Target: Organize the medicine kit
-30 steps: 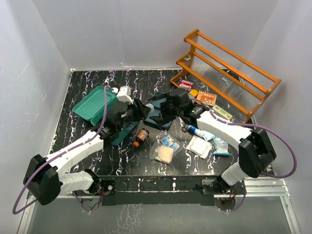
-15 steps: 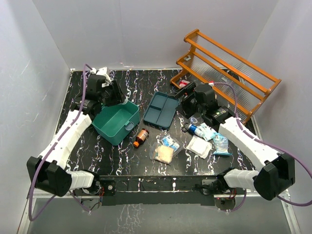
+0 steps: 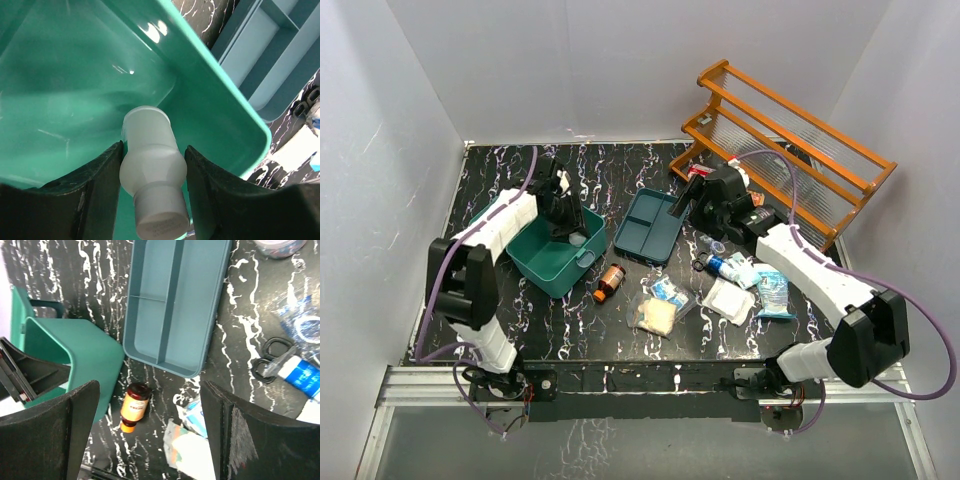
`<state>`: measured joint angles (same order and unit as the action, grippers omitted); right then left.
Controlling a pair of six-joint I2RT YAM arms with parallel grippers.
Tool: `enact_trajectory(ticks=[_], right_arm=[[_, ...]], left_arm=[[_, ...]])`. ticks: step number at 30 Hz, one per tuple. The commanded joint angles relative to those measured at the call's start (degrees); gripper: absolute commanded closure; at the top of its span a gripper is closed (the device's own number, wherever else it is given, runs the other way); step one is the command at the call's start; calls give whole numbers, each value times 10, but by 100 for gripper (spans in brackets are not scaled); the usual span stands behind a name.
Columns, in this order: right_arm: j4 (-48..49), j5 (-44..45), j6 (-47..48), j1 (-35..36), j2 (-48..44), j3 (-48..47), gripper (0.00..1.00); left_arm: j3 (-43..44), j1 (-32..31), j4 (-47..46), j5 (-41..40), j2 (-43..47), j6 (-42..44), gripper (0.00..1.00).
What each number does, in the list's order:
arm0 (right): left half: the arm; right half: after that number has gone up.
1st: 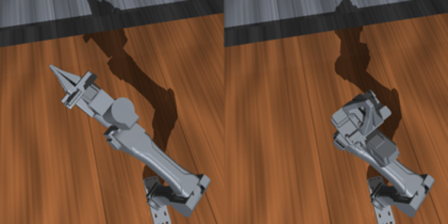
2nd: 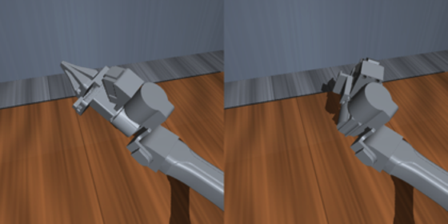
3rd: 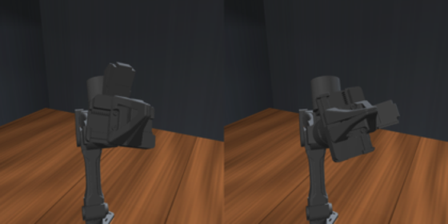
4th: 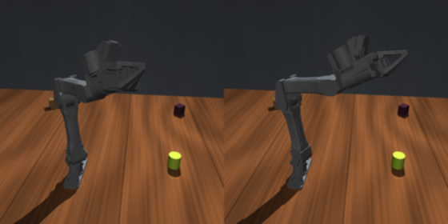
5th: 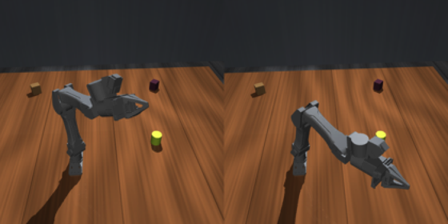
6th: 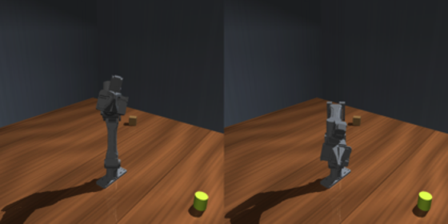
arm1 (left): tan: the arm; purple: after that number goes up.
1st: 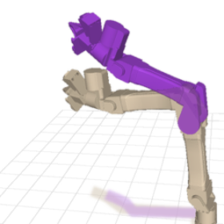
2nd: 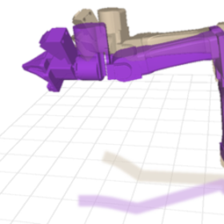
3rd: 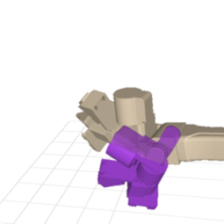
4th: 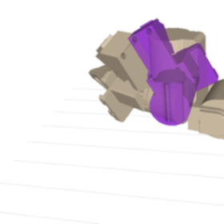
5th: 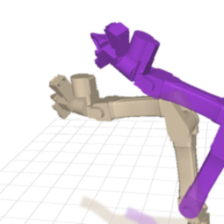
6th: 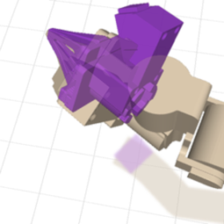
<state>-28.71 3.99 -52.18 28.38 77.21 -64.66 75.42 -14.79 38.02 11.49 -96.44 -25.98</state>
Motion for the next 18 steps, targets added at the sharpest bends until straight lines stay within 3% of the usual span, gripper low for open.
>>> enact_trajectory(ticks=[1, 12, 18], right_arm=[[-11, 41, 88, 1, 10, -43, 20], [-40, 109, 210, 1, 18, -82, 18], [-34, 146, 254, 1, 25, -89, 18]], left_arm=[[46, 5, 9, 54, -23, -37, 59], [52, 5, -14, 68, -70, -81, 54], [43, 5, -23, 38, -78, -86, 51]])
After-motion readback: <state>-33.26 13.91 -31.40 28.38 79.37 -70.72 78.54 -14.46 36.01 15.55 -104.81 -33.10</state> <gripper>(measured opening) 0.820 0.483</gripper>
